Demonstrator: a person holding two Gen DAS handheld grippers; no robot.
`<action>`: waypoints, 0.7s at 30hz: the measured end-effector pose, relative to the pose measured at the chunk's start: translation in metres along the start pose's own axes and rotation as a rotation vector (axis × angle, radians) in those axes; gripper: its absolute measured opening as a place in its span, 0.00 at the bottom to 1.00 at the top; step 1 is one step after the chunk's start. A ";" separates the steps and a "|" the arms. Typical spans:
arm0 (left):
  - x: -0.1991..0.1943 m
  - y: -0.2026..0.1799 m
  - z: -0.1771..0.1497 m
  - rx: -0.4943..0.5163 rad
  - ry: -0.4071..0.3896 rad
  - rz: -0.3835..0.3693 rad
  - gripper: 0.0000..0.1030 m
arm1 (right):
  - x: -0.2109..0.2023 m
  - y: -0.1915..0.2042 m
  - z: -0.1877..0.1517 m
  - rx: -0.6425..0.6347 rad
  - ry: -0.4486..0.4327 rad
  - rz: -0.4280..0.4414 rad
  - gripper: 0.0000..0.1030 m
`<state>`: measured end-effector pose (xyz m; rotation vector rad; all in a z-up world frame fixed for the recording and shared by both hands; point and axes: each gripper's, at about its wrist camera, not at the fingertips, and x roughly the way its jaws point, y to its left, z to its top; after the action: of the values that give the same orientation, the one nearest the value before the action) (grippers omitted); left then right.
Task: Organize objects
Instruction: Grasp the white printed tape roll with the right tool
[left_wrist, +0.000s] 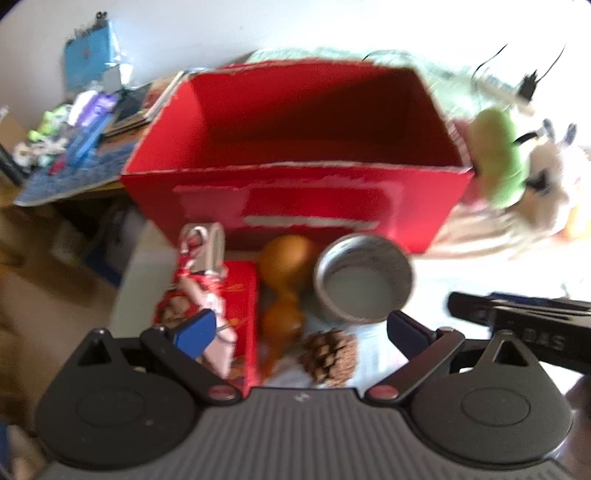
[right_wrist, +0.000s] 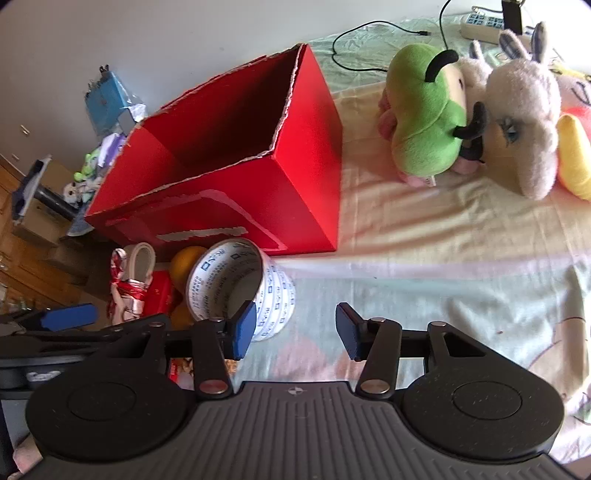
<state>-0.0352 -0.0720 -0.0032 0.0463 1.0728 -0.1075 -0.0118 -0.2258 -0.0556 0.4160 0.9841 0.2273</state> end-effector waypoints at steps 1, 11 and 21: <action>-0.004 0.004 -0.001 -0.006 -0.011 -0.041 0.96 | 0.001 -0.001 0.001 0.009 0.003 0.024 0.47; 0.013 0.024 0.006 0.006 -0.045 -0.195 0.80 | 0.025 0.007 0.014 0.058 0.014 0.050 0.36; 0.043 0.016 0.021 0.099 0.048 -0.293 0.58 | 0.059 0.008 0.014 0.127 0.082 -0.002 0.23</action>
<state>0.0050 -0.0611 -0.0318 -0.0192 1.1163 -0.4255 0.0316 -0.2007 -0.0897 0.5252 1.0831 0.1817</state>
